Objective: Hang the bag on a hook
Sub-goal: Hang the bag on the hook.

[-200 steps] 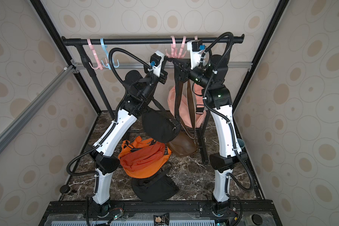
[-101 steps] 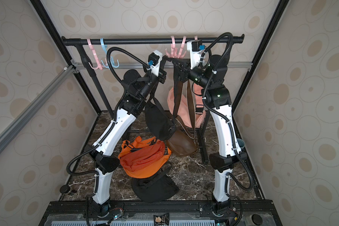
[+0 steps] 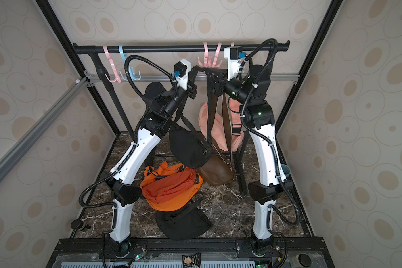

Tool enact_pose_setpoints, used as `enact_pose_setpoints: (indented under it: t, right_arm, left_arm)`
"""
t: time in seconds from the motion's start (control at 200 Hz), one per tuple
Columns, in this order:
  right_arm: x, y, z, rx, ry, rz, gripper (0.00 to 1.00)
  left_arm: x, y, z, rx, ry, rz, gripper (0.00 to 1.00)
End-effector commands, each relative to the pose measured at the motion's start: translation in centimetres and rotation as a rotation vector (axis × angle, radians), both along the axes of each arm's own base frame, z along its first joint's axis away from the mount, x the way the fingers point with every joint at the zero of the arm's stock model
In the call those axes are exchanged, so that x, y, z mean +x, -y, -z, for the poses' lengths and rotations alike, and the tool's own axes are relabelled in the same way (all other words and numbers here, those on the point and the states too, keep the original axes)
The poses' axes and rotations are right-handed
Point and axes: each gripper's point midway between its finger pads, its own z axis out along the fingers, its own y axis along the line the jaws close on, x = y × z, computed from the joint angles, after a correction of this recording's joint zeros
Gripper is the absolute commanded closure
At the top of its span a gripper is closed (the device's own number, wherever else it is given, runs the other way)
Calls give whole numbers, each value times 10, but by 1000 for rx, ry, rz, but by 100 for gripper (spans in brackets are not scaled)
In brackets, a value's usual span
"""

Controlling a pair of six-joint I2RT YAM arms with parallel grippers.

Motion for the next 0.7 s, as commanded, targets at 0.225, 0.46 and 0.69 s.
enact_pose_setpoints:
  t: [0.225, 0.46, 0.69]
  right_arm:
    - [-65, 79, -83, 168, 163, 199, 100]
    - [-82, 75, -89, 182, 174, 179, 100]
    - [-89, 82, -94, 191, 177, 288, 100]
  left_arm:
    - [-1, -114, -36, -166, 31, -414, 100]
    - [-6, -120, -48, -204, 69, -433, 100]
    - [-12, -119, -58, -212, 146, -442, 100]
